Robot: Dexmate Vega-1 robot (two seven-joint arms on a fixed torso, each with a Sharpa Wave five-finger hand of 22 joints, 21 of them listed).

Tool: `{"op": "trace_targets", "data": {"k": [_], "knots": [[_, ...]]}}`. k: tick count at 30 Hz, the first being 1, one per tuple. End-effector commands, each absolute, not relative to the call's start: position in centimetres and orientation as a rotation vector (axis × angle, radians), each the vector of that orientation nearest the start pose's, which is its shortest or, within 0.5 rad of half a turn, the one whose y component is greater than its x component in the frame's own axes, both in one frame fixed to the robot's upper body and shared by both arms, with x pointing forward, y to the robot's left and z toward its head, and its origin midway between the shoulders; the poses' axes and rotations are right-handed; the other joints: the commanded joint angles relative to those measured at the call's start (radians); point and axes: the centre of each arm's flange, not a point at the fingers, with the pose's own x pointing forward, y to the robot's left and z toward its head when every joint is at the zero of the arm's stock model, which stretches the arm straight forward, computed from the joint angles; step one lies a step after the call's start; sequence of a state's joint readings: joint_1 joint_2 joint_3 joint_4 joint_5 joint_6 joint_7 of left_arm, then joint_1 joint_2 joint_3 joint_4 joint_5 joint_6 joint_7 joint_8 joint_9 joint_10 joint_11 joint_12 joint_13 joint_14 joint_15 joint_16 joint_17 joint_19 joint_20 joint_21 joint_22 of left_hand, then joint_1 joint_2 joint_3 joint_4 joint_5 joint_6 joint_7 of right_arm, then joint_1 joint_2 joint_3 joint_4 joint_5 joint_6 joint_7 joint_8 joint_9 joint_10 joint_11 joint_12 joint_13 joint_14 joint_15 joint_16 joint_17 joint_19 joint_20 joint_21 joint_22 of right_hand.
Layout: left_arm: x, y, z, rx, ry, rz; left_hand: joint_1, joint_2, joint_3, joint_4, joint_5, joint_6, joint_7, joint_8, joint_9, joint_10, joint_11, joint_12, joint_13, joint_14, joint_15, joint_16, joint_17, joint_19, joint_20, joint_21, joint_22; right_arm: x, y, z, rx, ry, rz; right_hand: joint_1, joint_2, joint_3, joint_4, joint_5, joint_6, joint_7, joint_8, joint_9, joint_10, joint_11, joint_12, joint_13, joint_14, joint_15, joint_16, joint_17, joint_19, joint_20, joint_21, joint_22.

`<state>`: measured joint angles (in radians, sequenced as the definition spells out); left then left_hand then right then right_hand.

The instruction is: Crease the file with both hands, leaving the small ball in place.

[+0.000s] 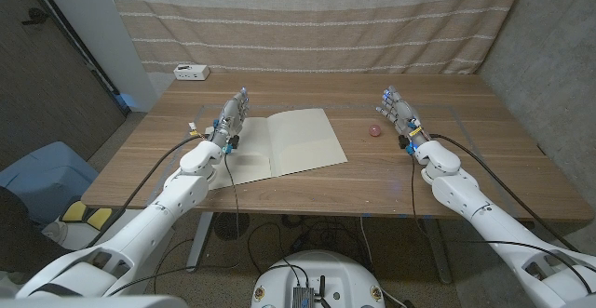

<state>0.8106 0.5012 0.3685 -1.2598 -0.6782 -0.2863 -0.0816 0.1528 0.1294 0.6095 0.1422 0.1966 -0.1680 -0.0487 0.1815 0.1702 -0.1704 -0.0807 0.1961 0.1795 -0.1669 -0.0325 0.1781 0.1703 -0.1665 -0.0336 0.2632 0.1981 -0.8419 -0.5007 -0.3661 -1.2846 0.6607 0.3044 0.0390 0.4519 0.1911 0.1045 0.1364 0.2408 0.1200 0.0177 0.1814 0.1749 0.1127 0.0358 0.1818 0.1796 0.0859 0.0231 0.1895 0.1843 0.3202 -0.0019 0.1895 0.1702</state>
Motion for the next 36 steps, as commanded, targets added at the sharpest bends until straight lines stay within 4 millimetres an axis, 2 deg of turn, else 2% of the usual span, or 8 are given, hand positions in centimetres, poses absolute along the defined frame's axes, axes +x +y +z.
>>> {"op": "trace_targets", "data": {"k": [1,4,5,8,15,19,29,36], "knots": [[66.4,29.5,-1.2,-0.014,-0.629,-0.228,0.035,0.064,0.036,-0.008,-0.004,-0.067,-0.023,0.019,0.001,-0.096,-0.009,0.025,0.000,-0.114,-0.048,0.014,-0.002,0.032,-0.049,0.018,-0.001,65.3,-28.9,-3.1,0.025,-0.583,0.178,0.010,-0.004,0.007,0.003,0.011,0.007,0.010,0.005,0.005,0.011,0.012,0.007,0.001,0.009,0.015,0.005,0.003,0.010,0.010,0.008,0.003],[66.0,29.8,-0.9,0.062,-0.609,-0.184,0.056,0.049,0.034,-0.038,-0.013,-0.018,-0.029,0.017,0.001,-0.049,-0.006,0.029,-0.001,-0.075,-0.033,0.010,-0.004,0.018,-0.022,0.006,-0.006,65.3,-28.4,-2.8,-0.014,-0.581,0.178,0.041,-0.011,0.028,-0.025,0.011,0.011,0.010,0.007,0.003,0.021,0.024,0.009,0.001,0.018,0.019,0.005,-0.003,0.024,0.013,0.012,0.002],[65.7,29.9,-0.9,0.081,-0.599,-0.150,0.056,0.060,0.033,-0.030,-0.013,-0.014,-0.023,0.011,0.002,-0.045,0.006,0.024,0.000,-0.087,-0.021,0.003,-0.001,-0.042,-0.029,-0.018,-0.004,65.3,-28.3,-2.6,-0.025,-0.580,0.174,0.050,-0.009,0.036,-0.032,0.011,0.015,0.009,0.008,0.003,0.028,0.025,0.011,0.001,0.023,0.019,0.006,-0.003,0.026,0.013,0.012,0.002],[65.1,30.2,-0.8,0.127,-0.578,-0.087,0.056,0.061,0.033,-0.024,-0.013,0.010,-0.014,0.013,0.002,-0.025,0.016,0.024,-0.001,-0.082,-0.018,0.004,-0.002,-0.068,-0.044,-0.029,-0.002,65.3,-27.6,-2.0,-0.080,-0.569,0.160,0.067,-0.003,0.052,-0.043,0.010,0.019,0.008,0.008,0.003,0.035,0.022,0.012,0.001,0.033,0.016,0.008,-0.004,0.034,0.011,0.014,0.002],[63.0,30.9,-0.6,0.329,-0.551,0.087,0.060,0.054,0.033,-0.026,-0.016,0.044,-0.019,0.016,0.002,0.009,0.016,0.030,-0.001,-0.056,-0.020,0.009,-0.003,-0.056,-0.038,-0.023,-0.002,65.6,-26.1,-0.2,-0.220,-0.544,0.163,0.096,0.001,0.080,-0.063,0.006,0.025,0.006,0.009,0.003,0.044,0.022,0.013,0.001,0.044,0.018,0.010,-0.004,0.042,0.011,0.014,0.002],[62.0,31.0,-0.5,0.432,-0.506,0.182,0.057,0.016,0.011,-0.047,-0.023,0.054,-0.056,0.008,0.002,0.017,0.001,0.021,-0.001,-0.037,-0.002,0.007,-0.004,-0.087,0.026,-0.035,-0.002,65.8,-25.3,0.5,-0.277,-0.537,0.178,0.107,0.001,0.096,-0.070,0.001,0.039,-0.017,0.013,0.004,0.049,0.024,0.013,0.001,0.046,0.020,0.009,-0.003,0.044,0.012,0.014,0.002],[61.5,31.2,-0.8,0.591,-0.459,0.277,0.059,-0.003,-0.006,-0.091,-0.025,0.173,-0.054,0.019,0.004,0.120,0.021,0.034,0.001,0.070,0.019,0.017,-0.002,0.032,0.100,0.006,-0.002,66.3,-23.4,2.2,-0.429,-0.506,0.213,0.116,-0.004,0.112,-0.076,-0.009,0.045,-0.023,0.012,0.004,0.057,0.024,0.013,0.001,0.067,0.028,0.014,-0.002,0.052,0.029,0.015,0.002],[61.1,30.9,-1.4,0.674,-0.426,0.324,0.056,-0.010,-0.010,-0.096,-0.026,0.186,-0.065,0.018,0.004,0.138,0.025,0.036,0.001,0.089,0.027,0.018,-0.001,0.036,0.112,0.005,-0.003,66.4,-21.9,3.1,-0.537,-0.483,0.218,0.122,-0.003,0.123,-0.080,-0.014,0.046,-0.028,0.011,0.005,0.059,0.021,0.012,0.002,0.075,0.029,0.015,-0.001,0.054,0.035,0.015,0.003]]}}
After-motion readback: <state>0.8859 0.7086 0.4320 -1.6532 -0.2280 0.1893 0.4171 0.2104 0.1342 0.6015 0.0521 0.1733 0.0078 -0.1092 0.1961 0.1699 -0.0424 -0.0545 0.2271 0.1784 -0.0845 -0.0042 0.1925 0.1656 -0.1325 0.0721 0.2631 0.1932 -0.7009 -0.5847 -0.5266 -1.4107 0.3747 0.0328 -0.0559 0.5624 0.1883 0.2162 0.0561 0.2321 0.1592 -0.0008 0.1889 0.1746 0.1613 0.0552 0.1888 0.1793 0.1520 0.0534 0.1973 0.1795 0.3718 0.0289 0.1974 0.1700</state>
